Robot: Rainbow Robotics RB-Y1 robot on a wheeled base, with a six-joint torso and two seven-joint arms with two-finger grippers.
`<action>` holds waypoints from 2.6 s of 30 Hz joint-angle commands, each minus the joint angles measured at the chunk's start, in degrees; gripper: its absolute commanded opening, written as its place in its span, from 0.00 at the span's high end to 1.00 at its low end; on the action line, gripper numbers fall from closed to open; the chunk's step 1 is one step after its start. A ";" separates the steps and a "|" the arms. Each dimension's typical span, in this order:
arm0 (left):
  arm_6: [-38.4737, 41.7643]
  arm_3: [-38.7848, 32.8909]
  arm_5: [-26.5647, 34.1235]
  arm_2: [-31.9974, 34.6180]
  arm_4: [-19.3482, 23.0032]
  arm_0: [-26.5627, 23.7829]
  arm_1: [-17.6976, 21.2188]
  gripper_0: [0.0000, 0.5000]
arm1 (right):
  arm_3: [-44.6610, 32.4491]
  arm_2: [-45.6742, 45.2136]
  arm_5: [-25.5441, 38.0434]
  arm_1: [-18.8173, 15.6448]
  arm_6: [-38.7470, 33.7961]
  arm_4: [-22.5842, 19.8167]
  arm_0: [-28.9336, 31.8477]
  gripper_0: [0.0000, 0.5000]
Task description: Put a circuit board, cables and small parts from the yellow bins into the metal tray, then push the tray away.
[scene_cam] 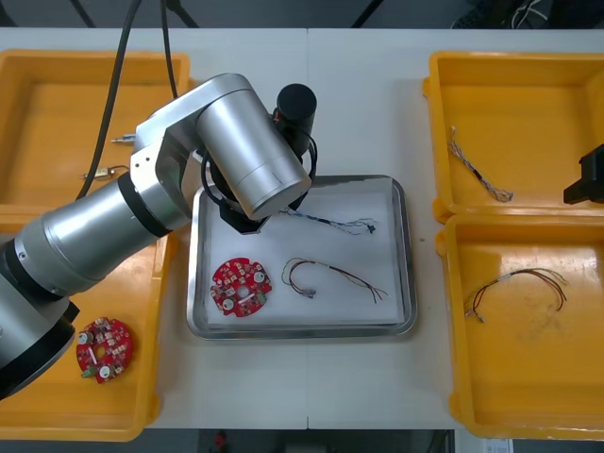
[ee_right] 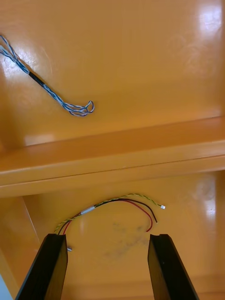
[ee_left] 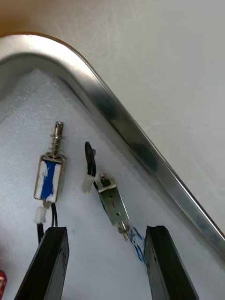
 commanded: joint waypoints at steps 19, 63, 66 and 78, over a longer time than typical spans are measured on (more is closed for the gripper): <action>-29.73 -15.65 15.90 26.21 32.82 -4.87 25.71 0.00 | -1.62 21.95 0.23 0.13 1.48 -8.03 -15.88 0.00; -69.72 -29.10 -9.46 46.69 37.04 46.81 50.14 0.00 | -2.59 68.35 -12.56 22.02 28.90 0.23 -29.86 0.00; -69.90 -29.01 -10.69 46.34 37.04 47.96 50.14 0.00 | -2.59 70.37 -13.53 22.55 28.64 1.47 -29.24 0.00; -70.78 -28.92 -12.27 44.49 36.51 47.96 50.40 0.00 | -2.59 74.86 -14.49 23.87 28.55 6.74 -25.64 0.00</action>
